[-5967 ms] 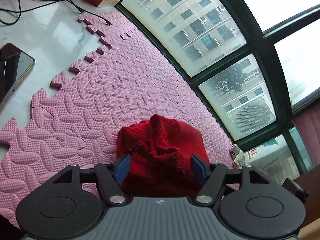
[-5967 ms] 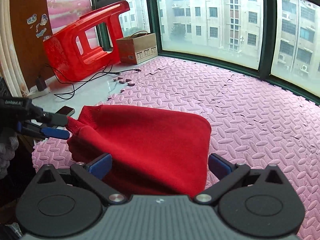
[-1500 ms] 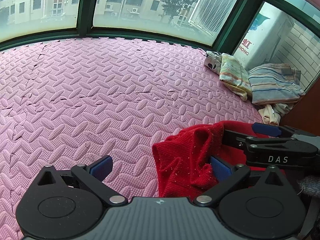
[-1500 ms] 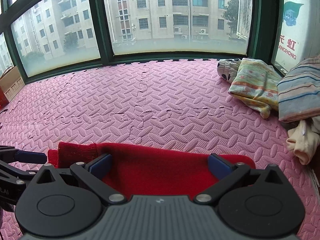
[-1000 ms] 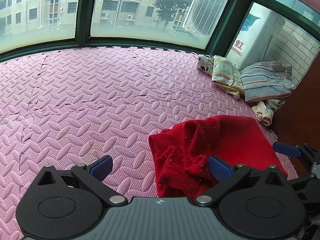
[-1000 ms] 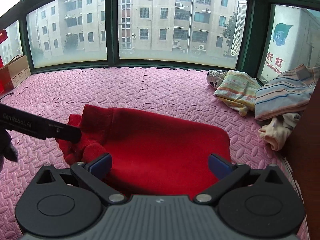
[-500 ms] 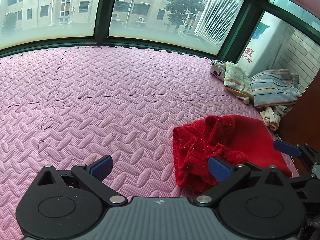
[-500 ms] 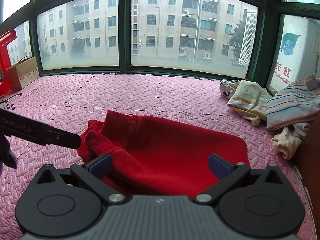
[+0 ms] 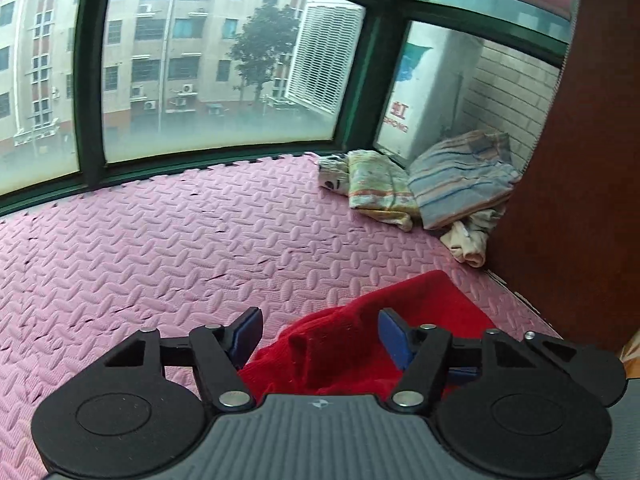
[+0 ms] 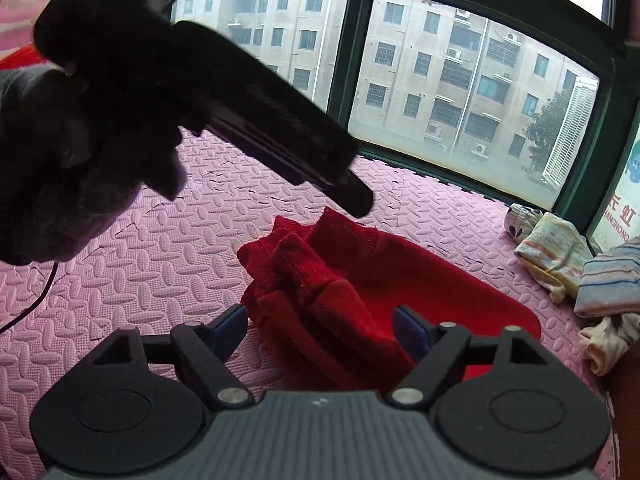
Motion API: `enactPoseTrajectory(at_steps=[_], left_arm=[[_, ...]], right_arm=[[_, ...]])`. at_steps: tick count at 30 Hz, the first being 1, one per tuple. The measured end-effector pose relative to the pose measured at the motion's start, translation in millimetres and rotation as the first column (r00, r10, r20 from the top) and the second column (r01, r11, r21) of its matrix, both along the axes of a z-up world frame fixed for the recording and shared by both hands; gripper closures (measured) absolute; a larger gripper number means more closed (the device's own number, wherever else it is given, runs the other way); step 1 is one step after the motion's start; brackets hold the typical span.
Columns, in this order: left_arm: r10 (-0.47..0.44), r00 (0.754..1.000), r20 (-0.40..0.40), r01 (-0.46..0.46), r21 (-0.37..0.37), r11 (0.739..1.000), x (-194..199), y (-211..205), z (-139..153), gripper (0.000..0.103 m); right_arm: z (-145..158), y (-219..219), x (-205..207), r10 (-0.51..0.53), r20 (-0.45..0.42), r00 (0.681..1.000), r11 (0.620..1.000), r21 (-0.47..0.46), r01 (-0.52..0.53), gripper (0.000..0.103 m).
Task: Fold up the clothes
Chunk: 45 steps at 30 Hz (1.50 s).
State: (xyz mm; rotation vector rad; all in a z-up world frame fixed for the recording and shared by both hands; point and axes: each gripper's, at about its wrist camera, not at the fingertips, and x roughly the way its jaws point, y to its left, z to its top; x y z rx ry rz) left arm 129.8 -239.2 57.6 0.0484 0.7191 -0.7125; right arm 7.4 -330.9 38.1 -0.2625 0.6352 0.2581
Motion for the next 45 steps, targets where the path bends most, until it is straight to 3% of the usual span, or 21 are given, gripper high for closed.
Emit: enactPoseTrajectory(at_steps=[1, 5, 8, 12, 13, 18, 23, 24, 25, 30, 33, 37, 42, 45], left_arm=[[-0.027, 1.0, -0.005, 0.027, 0.01, 1.0, 3, -8, -1, 0.036], [-0.114, 0.993, -0.029, 0.115, 0.048, 0.992, 13, -33, -10, 0.037], [-0.157, 0.986, -0.049, 0.161, 0.079, 0.984, 18, -46, -19, 0.049], [-0.168, 0.982, -0.08, 0.175, 0.094, 0.98, 28, -48, -26, 0.082], [-0.17, 0.981, -0.091, 0.177, 0.083, 0.981, 31, -46, -27, 0.084], [-0.165, 0.974, -0.153, 0.17, 0.019, 0.985, 43, -36, -28, 0.087], [-0.149, 0.969, -0.196, 0.148, -0.019, 0.989, 50, -34, -28, 0.088], [-0.146, 0.968, -0.203, 0.144, -0.025, 0.989, 51, -33, -28, 0.088], [-0.147, 0.967, -0.209, 0.143, -0.034, 0.989, 52, -33, -27, 0.088], [-0.14, 0.961, -0.237, 0.127, -0.07, 0.989, 60, -30, -22, 0.089], [-0.127, 0.956, -0.263, 0.099, -0.119, 0.988, 67, -23, -22, 0.09], [-0.093, 0.923, -0.373, 0.014, -0.209, 0.978, 80, -9, -38, 0.09], [-0.058, 0.891, -0.45, -0.07, -0.264, 0.962, 87, 7, -59, 0.09], [-0.064, 0.891, -0.449, -0.062, -0.259, 0.964, 87, 8, -60, 0.09]], right_arm=[[0, 1, 0, 0.009, 0.001, 1.0, 1.0, -0.011, -0.009, 0.037], [-2, 1, 5, 0.028, -0.007, 1.0, 0.999, -0.017, -0.028, 0.044], [-1, -1, 7, 0.039, -0.004, 0.999, 0.999, -0.002, -0.039, 0.051], [7, -8, 7, 0.024, 0.0, 1.0, 0.996, 0.082, -0.023, 0.052], [9, -9, 7, 0.023, 0.003, 1.0, 0.996, 0.086, -0.023, 0.052], [14, -15, 7, 0.007, 0.011, 1.0, 0.994, 0.111, -0.009, 0.058], [5, -7, 10, 0.014, 0.008, 1.0, 1.0, 0.024, -0.014, 0.06], [2, -5, 12, 0.02, 0.009, 1.0, 1.0, 0.005, -0.02, 0.065], [-1, -4, 12, 0.029, 0.012, 0.999, 1.0, -0.005, -0.029, 0.078], [0, -6, 8, 0.031, 0.041, 0.999, 1.0, -0.005, -0.031, 0.095], [9, -6, -5, 0.057, 0.098, 0.994, 0.998, -0.045, -0.053, 0.096], [-1, 4, -8, 0.085, 0.115, 0.99, 0.991, -0.115, -0.071, 0.096], [-26, 27, -12, 0.157, 0.148, 0.976, 0.955, -0.276, -0.112, 0.096], [-32, 27, -10, 0.162, 0.127, 0.979, 0.952, -0.279, -0.122, 0.092]])
